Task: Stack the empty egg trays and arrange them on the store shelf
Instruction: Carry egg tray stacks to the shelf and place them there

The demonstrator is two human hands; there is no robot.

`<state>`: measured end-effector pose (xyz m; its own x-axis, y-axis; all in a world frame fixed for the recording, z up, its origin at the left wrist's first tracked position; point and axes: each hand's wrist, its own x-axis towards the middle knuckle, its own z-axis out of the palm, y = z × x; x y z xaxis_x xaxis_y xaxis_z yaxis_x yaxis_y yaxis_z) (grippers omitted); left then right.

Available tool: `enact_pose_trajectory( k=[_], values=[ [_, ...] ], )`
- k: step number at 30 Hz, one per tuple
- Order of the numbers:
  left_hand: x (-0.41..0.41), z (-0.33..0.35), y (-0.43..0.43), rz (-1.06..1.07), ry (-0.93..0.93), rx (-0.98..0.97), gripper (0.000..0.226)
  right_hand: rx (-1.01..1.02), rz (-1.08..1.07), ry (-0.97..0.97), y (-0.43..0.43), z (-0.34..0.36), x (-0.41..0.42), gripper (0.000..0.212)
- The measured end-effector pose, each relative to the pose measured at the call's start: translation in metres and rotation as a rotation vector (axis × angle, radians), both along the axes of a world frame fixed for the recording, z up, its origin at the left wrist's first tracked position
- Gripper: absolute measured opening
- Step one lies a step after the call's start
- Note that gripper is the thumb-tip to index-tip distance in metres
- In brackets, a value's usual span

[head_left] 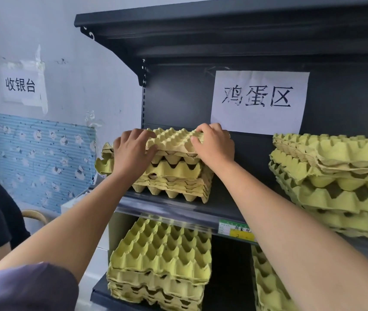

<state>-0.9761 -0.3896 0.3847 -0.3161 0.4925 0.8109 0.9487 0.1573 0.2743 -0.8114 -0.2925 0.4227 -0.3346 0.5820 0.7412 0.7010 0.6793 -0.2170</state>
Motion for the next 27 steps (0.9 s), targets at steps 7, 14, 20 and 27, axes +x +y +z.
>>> enact_pose_trajectory(
  k=[7, 14, 20, 27],
  values=[
    [0.065, 0.023, -0.009, -0.036, 0.111, 0.029, 0.026, 0.208, -0.016, -0.085, -0.028, 0.018, 0.07, 0.034],
    [0.198, 0.036, -0.009, -0.145, 0.225, 0.108, 0.023, 0.329, -0.135, -0.105, -0.057, 0.028, 0.199, 0.036],
    [0.356, 0.028, 0.002, -0.396, 0.298, 0.164, 0.023, 0.364, -0.284, -0.017, -0.067, 0.008, 0.366, 0.027],
    [0.517, 0.0, 0.031, -0.669, 0.413, 0.125, 0.035, 0.237, -0.551, -0.025, -0.057, -0.034, 0.545, 0.03]
  ],
)
